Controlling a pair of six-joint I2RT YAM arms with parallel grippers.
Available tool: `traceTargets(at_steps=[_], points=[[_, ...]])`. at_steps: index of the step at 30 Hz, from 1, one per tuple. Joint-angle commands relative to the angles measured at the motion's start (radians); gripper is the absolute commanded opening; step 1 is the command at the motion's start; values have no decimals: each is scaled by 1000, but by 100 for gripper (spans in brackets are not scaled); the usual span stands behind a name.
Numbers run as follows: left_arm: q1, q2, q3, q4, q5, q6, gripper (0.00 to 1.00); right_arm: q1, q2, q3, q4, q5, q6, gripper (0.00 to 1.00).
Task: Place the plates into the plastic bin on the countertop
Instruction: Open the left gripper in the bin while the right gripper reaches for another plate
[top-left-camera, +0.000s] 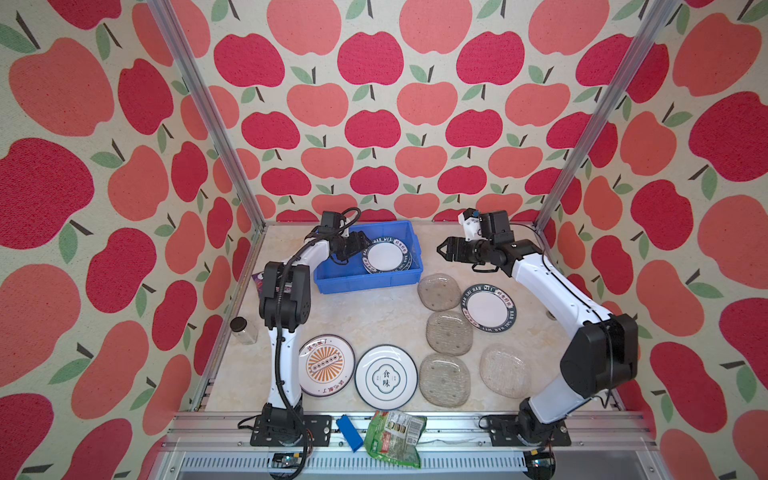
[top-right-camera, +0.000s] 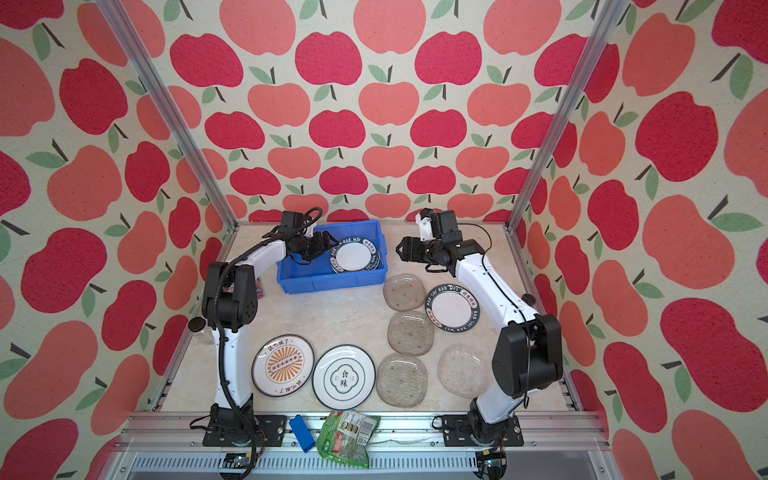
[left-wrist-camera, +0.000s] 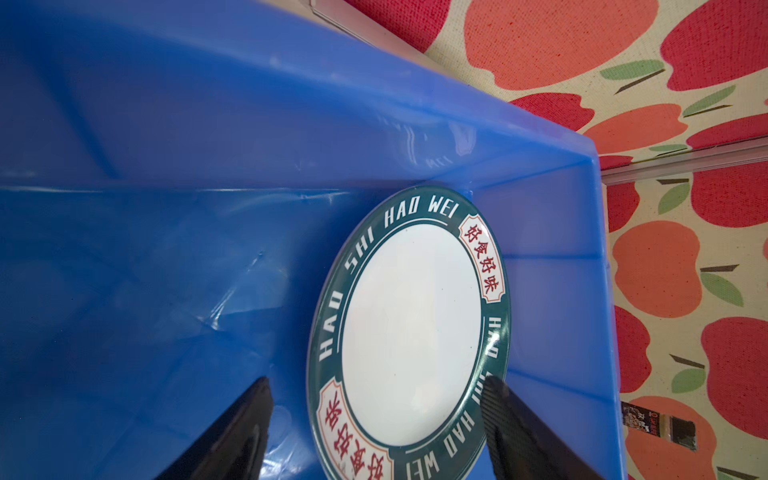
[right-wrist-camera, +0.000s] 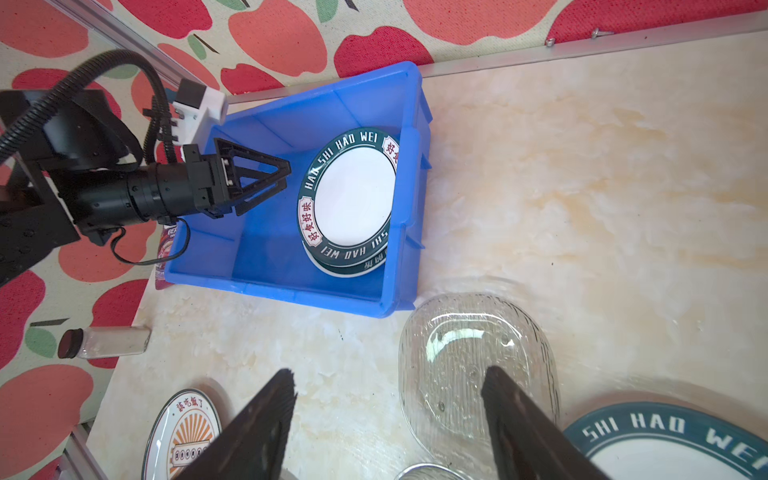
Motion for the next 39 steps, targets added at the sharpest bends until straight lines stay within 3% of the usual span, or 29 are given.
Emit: traceTargets(at_steps=[1, 6, 11, 15, 20, 25, 33, 39], points=[[16, -109, 11, -50, -46, 47, 83, -31, -83, -102, -25, 29, 4, 75], [9, -237, -35, -63, -49, 59, 86, -111, -204, -252, -19, -32, 29, 73], [-39, -384, -74, -167, -58, 104, 85, -98, -248, -281, -84, -174, 9, 72], [-100, -536, -150, -255, -106, 149, 85, -88, -348, -353, -150, -107, 72, 71], [-154, -664, -249, -263, -81, 142, 86, -149, -508, -580, -60, -109, 226, 69], [-158, -683, -337, -166, 6, 140, 86, -298, -614, -758, 11, -172, 314, 65], [-116, -604, -407, -32, 120, 115, 85, -618, -737, -849, -64, -187, 292, 61], [-77, -567, -424, 24, 158, 89, 85, -714, -690, -891, 1, -199, 281, 57]])
